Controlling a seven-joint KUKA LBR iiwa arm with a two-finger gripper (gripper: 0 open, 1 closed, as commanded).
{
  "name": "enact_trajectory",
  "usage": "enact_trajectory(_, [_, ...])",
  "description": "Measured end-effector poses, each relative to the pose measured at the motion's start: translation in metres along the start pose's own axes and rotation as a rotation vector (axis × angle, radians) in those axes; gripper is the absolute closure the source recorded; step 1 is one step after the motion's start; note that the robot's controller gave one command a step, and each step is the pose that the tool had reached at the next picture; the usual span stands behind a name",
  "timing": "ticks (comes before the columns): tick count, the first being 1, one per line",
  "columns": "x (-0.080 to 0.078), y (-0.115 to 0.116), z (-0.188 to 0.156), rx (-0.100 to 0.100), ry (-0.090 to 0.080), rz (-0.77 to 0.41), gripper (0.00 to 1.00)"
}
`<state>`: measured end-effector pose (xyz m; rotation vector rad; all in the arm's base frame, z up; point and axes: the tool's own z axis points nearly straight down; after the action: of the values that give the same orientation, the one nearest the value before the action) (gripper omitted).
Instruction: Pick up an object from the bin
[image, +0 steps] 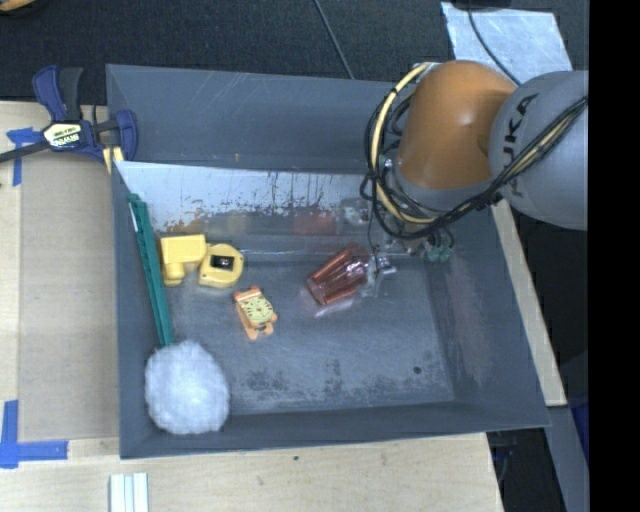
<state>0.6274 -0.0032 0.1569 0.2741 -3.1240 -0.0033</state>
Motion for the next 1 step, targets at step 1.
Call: enact_trajectory(1, [0.0013,-0.0021,-0.0038,0.002,-0.008,0.038,0.00])
